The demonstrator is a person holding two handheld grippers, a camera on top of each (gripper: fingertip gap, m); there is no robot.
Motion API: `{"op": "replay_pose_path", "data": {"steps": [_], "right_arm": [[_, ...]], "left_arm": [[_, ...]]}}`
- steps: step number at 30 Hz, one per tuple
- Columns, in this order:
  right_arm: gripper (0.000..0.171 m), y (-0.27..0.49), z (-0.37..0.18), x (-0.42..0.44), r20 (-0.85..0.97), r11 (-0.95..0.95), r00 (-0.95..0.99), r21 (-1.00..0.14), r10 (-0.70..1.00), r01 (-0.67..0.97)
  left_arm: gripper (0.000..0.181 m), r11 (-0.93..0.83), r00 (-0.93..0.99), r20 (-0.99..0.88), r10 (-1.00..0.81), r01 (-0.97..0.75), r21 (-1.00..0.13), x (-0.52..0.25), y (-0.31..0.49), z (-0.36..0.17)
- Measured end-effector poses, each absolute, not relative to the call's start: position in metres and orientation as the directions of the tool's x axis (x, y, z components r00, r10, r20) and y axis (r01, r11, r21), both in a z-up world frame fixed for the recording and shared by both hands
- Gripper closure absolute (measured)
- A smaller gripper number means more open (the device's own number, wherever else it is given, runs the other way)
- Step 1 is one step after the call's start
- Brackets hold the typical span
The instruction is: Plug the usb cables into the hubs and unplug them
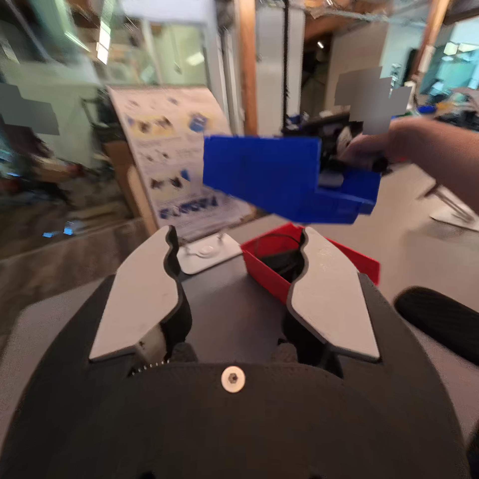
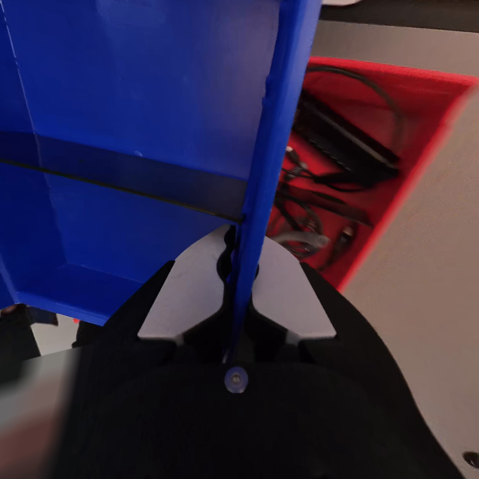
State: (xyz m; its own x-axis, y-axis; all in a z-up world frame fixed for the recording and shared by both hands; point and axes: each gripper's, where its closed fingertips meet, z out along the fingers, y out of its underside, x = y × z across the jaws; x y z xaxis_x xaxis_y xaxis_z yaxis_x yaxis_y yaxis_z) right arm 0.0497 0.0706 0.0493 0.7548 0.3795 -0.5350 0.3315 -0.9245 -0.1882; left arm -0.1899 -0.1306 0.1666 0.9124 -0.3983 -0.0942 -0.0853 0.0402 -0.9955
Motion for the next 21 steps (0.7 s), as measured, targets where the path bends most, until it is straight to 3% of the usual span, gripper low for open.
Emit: {"op": "replay_pose_path", "data": {"steps": [5, 11, 16, 17, 20, 21], "right_arm": [[0.164, 0.059, 0.025, 0.228, -0.521, -0.975, 0.837, -0.211, 0.168, 0.064], [0.162, 0.005, -0.075, 0.393, -0.507, -0.937, 0.837, -0.144, -0.205, -0.317], [0.159, -0.024, -0.15, 0.457, -0.432, -0.862, 0.801, -0.097, -0.413, -0.497], [0.158, -0.027, -0.16, 0.458, -0.42, -0.868, 0.806, -0.079, -0.417, -0.491], [0.155, -0.019, -0.172, 0.447, -0.339, -0.923, 0.883, -0.089, -0.325, -0.374], [0.154, -0.014, -0.173, 0.437, -0.312, -0.945, 0.909, -0.084, -0.275, -0.315]], "left_arm": [[0.084, -0.359, 0.786, 0.144, -0.601, -0.105, -0.928, -0.118, -0.06, 0.074], [0.087, -0.767, 0.637, 0.527, -0.562, -0.163, -0.621, -0.04, -0.015, -0.065], [0.092, -0.783, 0.736, 0.389, -0.553, -0.302, -0.543, -0.039, -0.006, -0.125], [0.084, -0.781, 0.744, 0.357, -0.565, -0.344, -0.521, -0.04, -0.008, -0.132], [0.098, -0.75, 0.761, 0.26, -0.594, -0.407, -0.522, -0.054, -0.006, -0.129], [0.095, -0.728, 0.774, 0.192, -0.603, -0.436, -0.529, -0.061, -0.002, -0.128]]}}
